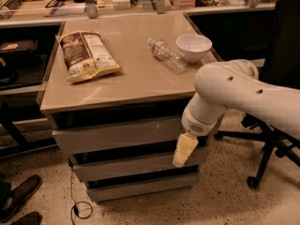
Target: Open top drawer
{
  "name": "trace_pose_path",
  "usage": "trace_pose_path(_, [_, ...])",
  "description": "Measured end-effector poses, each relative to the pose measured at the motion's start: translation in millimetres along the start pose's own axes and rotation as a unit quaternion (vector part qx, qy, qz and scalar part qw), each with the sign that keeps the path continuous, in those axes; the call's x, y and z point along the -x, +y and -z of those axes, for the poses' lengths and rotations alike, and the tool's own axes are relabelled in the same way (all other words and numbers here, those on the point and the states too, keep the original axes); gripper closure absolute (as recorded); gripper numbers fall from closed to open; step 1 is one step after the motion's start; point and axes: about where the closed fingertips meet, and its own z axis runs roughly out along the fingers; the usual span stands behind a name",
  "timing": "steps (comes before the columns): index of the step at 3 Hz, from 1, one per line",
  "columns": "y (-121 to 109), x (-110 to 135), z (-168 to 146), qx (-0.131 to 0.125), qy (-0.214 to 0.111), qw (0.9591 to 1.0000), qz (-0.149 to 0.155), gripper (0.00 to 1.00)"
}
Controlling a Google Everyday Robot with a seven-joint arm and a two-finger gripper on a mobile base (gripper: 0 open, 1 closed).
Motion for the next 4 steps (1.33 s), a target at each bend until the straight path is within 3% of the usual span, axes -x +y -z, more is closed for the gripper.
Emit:
trace_pose_path(2, [-32.9,11.7,-17.6,-0.019,0.0,0.9998,-0.003,0.0])
trace_pose_path(4, [-44.2,20.4,-41.3,-0.011,0.001,0.9999,0.002,0.0])
